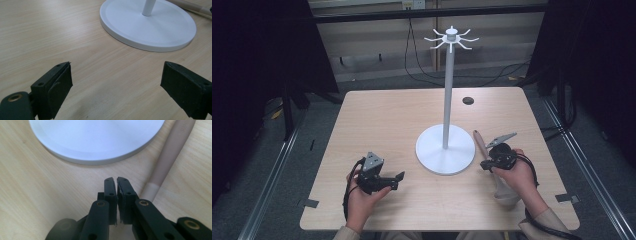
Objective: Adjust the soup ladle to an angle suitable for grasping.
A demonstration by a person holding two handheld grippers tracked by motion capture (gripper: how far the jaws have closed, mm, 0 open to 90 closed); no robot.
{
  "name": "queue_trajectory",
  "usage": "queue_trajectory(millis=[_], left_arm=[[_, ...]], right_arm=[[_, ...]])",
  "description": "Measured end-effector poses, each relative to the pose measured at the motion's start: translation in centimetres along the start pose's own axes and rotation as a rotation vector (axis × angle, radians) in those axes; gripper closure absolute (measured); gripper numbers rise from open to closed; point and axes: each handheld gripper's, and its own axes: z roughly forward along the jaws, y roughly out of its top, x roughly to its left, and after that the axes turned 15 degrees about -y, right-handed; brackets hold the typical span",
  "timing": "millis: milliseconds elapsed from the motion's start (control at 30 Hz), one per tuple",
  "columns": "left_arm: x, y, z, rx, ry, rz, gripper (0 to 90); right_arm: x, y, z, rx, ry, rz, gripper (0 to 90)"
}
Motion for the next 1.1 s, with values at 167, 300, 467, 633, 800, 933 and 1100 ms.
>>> queue_trajectory(millis=[167, 300, 467, 633, 800, 933, 1100], left_arm=[[0.3, -0.2, -0.4, -0.010, 0.007, -0.017, 10.0], [0.4, -0.2, -0.4, -0.009, 0.008, -0.016, 10.0], [0.3, -0.1, -0.3, -0.010, 0.004, -0.013, 10.2], [0.2, -0.1, -0.2, -0.004, -0.002, -0.006, 10.2], [0.2, -0.1, -0.3, 0.000, -0.002, 0.002, 10.3], [0.2, -0.1, -0.3, -0.008, -0.001, -0.005, 10.3], [0.1, 0.0, -0.2, -0.011, -0.001, -0.011, 10.3]], right_arm=[[0.4, 1.0, 1.3, 0.042, -0.026, -0.007, 90.0], [0.6, 1.5, 2.1, 0.083, -0.032, -0.034, 90.0], [0.6, 2.4, 2.9, 0.097, -0.064, -0.083, 90.0], [-0.8, 2.9, 3.4, 0.118, -0.109, -0.052, 90.0], [-1.5, 2.8, 3.5, 0.119, -0.132, -0.001, 90.0], [-2.2, 2.6, 3.7, 0.111, -0.150, 0.051, 90.0], [-2.9, 2.3, 3.9, 0.097, -0.169, 0.094, 90.0]])
